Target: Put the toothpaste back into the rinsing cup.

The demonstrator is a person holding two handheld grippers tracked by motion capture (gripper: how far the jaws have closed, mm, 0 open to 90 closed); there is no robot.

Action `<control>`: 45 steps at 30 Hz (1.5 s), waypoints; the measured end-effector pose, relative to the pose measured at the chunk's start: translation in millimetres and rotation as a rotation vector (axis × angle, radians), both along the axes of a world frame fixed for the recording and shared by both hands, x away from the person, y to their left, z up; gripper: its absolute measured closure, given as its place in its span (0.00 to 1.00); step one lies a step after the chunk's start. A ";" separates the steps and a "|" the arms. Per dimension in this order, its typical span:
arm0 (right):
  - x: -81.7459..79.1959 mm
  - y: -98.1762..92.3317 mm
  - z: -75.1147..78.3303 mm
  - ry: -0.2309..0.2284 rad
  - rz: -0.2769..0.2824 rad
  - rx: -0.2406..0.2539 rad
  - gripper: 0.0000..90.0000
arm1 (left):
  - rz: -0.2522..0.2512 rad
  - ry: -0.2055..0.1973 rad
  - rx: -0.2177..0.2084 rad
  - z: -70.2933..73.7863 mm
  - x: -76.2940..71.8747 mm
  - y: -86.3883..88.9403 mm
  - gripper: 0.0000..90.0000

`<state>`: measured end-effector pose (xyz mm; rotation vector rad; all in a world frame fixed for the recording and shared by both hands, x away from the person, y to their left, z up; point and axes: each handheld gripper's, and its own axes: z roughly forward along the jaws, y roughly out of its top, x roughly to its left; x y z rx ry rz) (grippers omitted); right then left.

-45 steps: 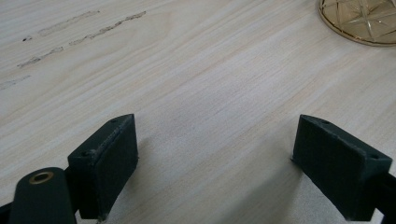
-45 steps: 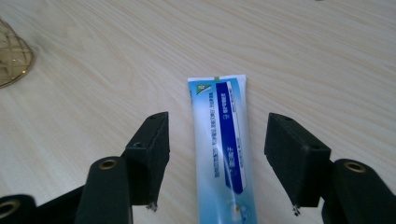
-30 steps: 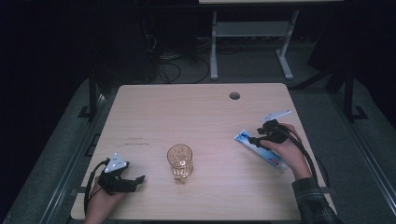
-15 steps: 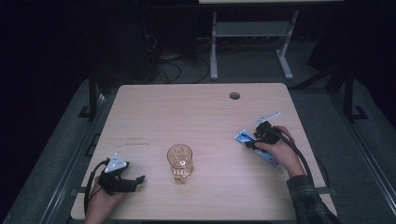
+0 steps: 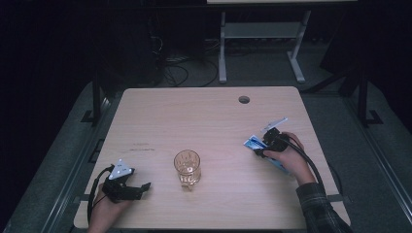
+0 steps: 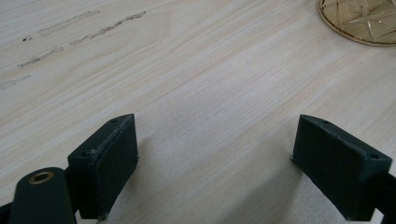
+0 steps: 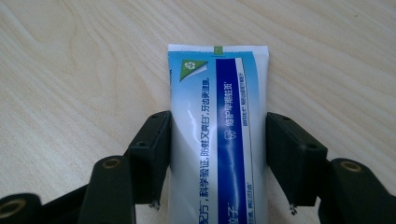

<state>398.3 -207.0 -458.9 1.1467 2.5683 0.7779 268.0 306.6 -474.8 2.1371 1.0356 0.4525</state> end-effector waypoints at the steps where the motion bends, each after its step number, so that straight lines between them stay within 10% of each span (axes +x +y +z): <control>1: -0.3 -0.1 -0.1 -0.003 0.004 0.001 0.46 | -0.001 0.000 0.001 0.1 0.0 0.1 0.15; 22: -4.0 2.2 6.5 0.003 -0.007 -0.005 0.74 | 0.000 0.000 0.000 0.0 0.0 0.0 0.15; 45: -7.6 -16.7 24.4 0.019 -0.046 0.172 0.80 | 0.000 0.000 0.000 0.0 0.0 0.0 0.15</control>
